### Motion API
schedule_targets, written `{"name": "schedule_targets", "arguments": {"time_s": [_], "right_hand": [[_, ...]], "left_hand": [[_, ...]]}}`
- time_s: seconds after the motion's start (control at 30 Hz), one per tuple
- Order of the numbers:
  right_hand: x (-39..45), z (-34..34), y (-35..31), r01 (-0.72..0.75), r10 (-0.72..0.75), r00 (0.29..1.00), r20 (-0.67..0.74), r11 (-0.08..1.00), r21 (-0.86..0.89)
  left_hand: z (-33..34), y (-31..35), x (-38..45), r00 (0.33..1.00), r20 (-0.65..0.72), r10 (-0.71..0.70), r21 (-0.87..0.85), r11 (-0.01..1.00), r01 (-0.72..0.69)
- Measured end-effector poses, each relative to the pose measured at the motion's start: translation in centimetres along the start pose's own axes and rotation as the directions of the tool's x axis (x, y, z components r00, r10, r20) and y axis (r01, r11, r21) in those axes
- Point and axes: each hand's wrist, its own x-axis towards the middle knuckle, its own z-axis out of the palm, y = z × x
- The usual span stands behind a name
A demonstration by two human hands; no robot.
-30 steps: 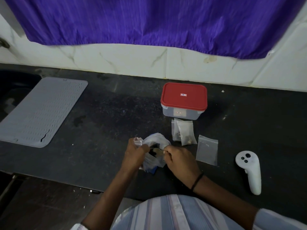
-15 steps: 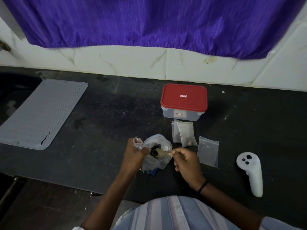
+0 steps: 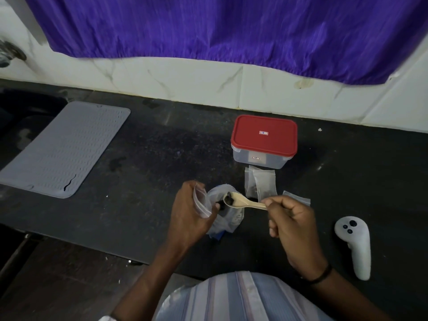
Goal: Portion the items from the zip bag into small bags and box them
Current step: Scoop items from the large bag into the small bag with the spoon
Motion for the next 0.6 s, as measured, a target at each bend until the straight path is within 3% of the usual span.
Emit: {"name": "schedule_targets", "arguments": {"time_s": [0.17, 0.3, 0.37, 0.43, 0.5, 0.6], "right_hand": [[-0.9, 1.1, -2.7, 0.125, -0.12, 0.989, 0.087, 0.99, -0.062], [-1.2, 1.9, -2.7, 0.347, -0.321, 0.937, 0.134, 0.887, -0.304], [-1.2, 2.2, -2.7, 0.496, -0.45, 0.867, 0.212, 0.745, -0.446], [-1.2, 2.5, -2.8, 0.627, -0.537, 0.765, 0.356, 0.492, -0.604], [-1.0, 2.6, -2.7, 0.741, -0.559, 0.629, 0.54, 0.222, -0.634], [-0.6, 2.4, -2.7, 0.793, -0.548, 0.513, 0.661, 0.008, -0.609]], "left_hand": [[0.8, 0.3, -0.4, 0.997, 0.022, 0.076, -0.002, 0.997, -0.076], [0.2, 0.6, -0.4, 0.985, 0.035, 0.166, 0.05, 0.985, -0.168], [0.0, 0.8, -0.6, 0.979, 0.049, 0.197, 0.078, 0.977, -0.201], [0.2, 0.8, -0.9, 0.973, 0.071, 0.219, 0.097, 0.969, -0.226], [0.4, 0.6, -1.1, 0.976, 0.08, 0.204, 0.093, 0.973, -0.211], [0.4, 0.3, -1.2, 0.985, 0.072, 0.155, 0.044, 0.986, -0.158]]}}
